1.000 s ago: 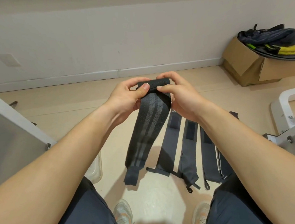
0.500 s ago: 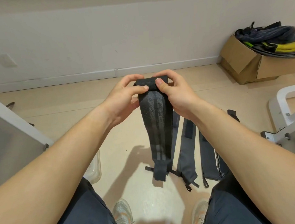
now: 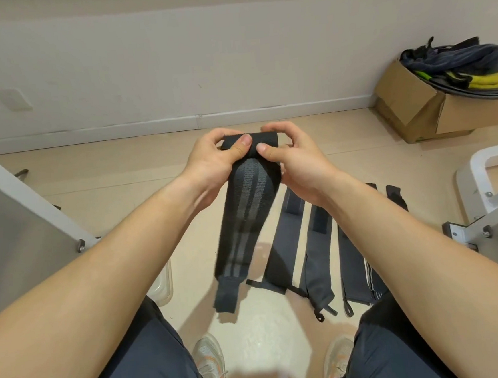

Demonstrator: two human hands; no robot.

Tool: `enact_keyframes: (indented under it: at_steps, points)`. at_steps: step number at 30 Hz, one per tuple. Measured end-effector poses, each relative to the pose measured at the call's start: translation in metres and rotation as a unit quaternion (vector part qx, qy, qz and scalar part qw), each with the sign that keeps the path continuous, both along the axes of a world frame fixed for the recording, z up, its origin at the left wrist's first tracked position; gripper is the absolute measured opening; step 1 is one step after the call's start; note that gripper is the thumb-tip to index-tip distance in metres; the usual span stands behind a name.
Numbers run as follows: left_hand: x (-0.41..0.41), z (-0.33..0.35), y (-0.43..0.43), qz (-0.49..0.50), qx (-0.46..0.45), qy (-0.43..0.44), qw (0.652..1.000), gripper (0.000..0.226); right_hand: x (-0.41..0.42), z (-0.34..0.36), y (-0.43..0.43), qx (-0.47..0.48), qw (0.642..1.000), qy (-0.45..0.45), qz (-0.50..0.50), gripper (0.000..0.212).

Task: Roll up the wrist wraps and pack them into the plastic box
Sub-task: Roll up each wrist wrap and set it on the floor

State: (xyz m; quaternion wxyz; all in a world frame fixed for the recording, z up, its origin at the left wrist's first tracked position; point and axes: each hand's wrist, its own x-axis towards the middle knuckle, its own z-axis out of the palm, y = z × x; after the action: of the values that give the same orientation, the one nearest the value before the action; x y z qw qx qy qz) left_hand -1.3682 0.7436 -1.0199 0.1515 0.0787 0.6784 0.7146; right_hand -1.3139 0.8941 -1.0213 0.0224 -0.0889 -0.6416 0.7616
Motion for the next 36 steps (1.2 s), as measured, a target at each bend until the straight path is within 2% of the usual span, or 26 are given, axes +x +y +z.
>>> enact_keyframes:
  at_steps: [1,5,7,12,14,18,21,24,27,30,32,36]
  points:
    - [0.001,0.0,0.0,0.005,0.001,0.001,1.0,0.007,0.0,0.0,0.0,-0.002,1.0,-0.024,0.003,0.031]
    - [0.002,0.002,-0.002,0.015,0.015,0.01,1.0,0.015,-0.002,-0.002,-0.002,0.091,0.993,-0.073,0.032,0.023]
    - [0.002,0.002,-0.004,0.02,0.005,0.022,1.0,0.018,-0.001,0.0,-0.002,0.08,0.993,-0.072,0.041,0.025]
    - [0.003,0.003,-0.001,0.003,0.018,0.025,1.0,0.024,-0.007,-0.002,-0.001,0.024,0.999,-0.016,0.025,0.05]
    - [0.004,0.003,-0.001,-0.011,0.027,0.021,0.999,0.026,-0.008,-0.004,0.0,0.02,1.0,0.0,-0.006,0.043]
    - [0.003,0.002,0.001,-0.031,0.04,0.0,0.999,0.03,-0.01,-0.009,0.005,0.03,0.999,0.006,-0.029,0.015]
    - [0.005,0.005,0.003,-0.035,0.065,-0.054,0.996,0.027,-0.009,-0.009,0.005,0.021,0.999,0.005,-0.026,0.011]
    - [0.01,0.002,0.008,-0.053,0.032,-0.098,0.993,0.02,-0.01,-0.008,0.002,0.01,0.999,0.021,-0.035,0.008]
    - [0.011,0.001,0.012,-0.057,0.008,-0.112,0.992,0.049,-0.011,-0.009,-0.003,0.021,0.998,0.032,-0.049,0.009]
    - [0.011,0.006,0.011,-0.032,-0.01,-0.118,0.992,0.068,-0.01,-0.009,-0.008,0.026,0.997,0.041,-0.052,0.011]
    - [0.012,0.005,0.011,-0.005,-0.004,-0.12,0.993,0.065,-0.01,-0.01,-0.012,0.028,0.997,0.053,-0.051,0.012]
    - [0.011,0.003,0.01,0.018,0.029,-0.097,0.995,0.04,-0.008,-0.01,-0.017,0.012,0.997,0.055,-0.057,0.015]
